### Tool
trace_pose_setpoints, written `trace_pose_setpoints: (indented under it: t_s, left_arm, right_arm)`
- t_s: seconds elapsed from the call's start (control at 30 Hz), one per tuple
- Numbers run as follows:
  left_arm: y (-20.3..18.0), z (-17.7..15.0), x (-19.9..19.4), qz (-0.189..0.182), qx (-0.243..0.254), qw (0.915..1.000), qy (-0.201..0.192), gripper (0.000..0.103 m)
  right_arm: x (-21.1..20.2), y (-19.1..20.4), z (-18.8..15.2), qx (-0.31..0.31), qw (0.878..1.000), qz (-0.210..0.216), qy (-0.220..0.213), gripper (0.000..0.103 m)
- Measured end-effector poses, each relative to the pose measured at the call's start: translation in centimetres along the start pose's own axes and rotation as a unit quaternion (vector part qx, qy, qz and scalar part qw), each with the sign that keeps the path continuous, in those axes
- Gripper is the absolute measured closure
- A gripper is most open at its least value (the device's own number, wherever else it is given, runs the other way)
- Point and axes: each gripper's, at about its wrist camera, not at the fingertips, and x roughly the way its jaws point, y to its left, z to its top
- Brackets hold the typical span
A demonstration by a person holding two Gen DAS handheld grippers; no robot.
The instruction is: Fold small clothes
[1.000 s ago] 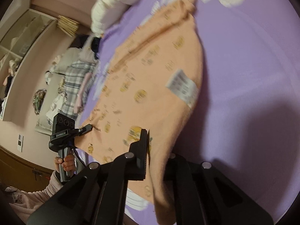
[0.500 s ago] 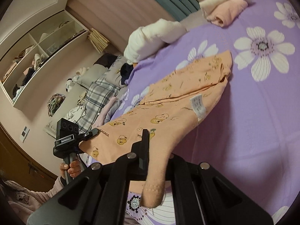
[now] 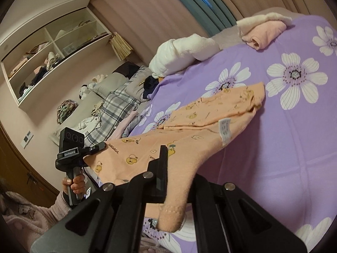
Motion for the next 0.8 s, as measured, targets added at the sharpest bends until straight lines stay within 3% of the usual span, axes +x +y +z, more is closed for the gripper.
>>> trace_pose_setpoints:
  t_s: [0.4, 0.8]
  left_arm:
    - [-2.6, -1.5, -1.8, 0.003, 0.011, 0.9997, 0.02, 0.103]
    - [0.3, 1.2, 0.2, 0.012, -0.026, 0.9995, 0.011, 0.103]
  right_arm:
    - [-3.3, 3.1, -1.1, -0.071, 0.997, -0.003, 0.005, 0.099]
    - [-1.2, 0.7, 1.0, -0.03, 1.0, 0.001, 0.001, 0.099]
